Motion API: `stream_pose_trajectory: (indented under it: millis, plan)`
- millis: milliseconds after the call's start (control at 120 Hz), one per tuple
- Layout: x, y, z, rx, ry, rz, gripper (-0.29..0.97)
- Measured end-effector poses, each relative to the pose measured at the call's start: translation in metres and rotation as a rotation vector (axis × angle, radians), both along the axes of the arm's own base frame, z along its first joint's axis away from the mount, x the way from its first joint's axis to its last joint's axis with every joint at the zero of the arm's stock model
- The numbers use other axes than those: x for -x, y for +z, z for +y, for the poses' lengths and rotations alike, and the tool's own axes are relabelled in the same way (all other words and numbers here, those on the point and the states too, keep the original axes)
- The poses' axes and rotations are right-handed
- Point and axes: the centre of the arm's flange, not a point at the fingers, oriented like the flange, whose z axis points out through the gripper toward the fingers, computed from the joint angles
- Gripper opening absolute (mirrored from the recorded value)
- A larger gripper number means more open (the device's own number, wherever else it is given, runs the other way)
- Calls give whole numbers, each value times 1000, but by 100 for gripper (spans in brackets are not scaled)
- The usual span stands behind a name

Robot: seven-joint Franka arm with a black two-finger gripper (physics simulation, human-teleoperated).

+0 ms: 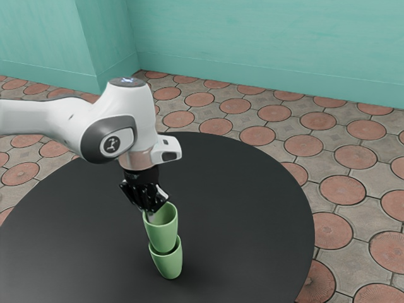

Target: Place the left cup onto the right cup

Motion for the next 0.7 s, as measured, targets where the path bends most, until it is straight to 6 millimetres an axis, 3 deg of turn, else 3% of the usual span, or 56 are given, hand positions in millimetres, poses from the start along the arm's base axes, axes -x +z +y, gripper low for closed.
stream_pose_trajectory:
  millis: [700]
  plan:
    - [-4,-13,-1,5,2,13,-11]
